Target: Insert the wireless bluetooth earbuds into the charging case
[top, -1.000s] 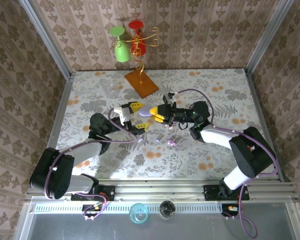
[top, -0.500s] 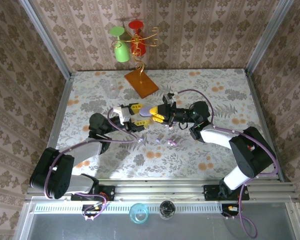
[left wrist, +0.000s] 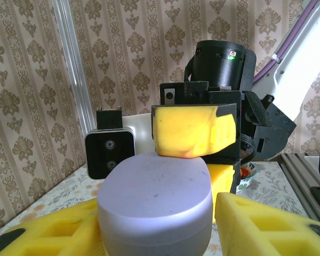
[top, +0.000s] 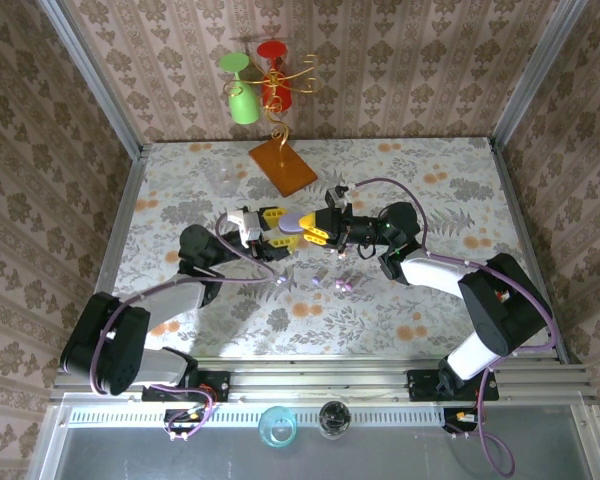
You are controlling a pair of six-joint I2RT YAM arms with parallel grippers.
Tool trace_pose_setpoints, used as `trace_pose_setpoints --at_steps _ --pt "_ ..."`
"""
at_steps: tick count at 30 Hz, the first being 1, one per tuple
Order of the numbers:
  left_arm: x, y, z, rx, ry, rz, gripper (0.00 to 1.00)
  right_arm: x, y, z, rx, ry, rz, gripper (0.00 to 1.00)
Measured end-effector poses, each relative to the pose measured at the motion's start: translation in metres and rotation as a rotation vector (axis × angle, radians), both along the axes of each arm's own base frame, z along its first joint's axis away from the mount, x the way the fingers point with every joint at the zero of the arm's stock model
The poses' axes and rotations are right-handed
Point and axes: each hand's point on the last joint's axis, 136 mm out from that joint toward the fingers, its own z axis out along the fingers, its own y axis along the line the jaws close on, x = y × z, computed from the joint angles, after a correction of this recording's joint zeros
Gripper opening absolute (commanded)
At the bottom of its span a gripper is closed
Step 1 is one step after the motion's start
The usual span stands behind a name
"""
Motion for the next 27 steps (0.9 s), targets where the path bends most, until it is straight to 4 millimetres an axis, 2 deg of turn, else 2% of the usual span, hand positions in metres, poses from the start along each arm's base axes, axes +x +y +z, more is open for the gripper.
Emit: trace_pose_setpoints --at_steps 3,5,11,17,21,27 --pt "0.0010 0.0000 0.0010 -0.003 0.005 0.003 0.44 -0.0002 0.0000 -0.0002 -0.001 -0.007 0.000 0.00" --pt "0.0012 -0.0002 0.0011 -0.004 0.010 0.001 0.44 -0.0005 0.0001 0.0002 -0.001 -0.012 0.001 0.00" --pt "0.0016 -0.0010 0.0003 -0.003 0.013 -0.002 0.52 -0.0004 0.0003 0.0000 -0.002 -0.011 0.002 0.00" --pt "0.0020 -0.0018 -0.0015 0.000 0.017 -0.005 0.52 0.0004 0.0007 0.0037 0.003 -0.020 0.002 0.00" --pt "0.0037 -0.0019 -0.0021 0.000 0.023 -0.002 0.45 0.0007 0.0011 0.0029 0.002 -0.019 0.004 0.00" --pt "0.0027 -0.0031 -0.0006 -0.001 0.020 -0.009 0.51 0.0009 0.0014 0.0019 0.001 -0.018 0.005 0.00"
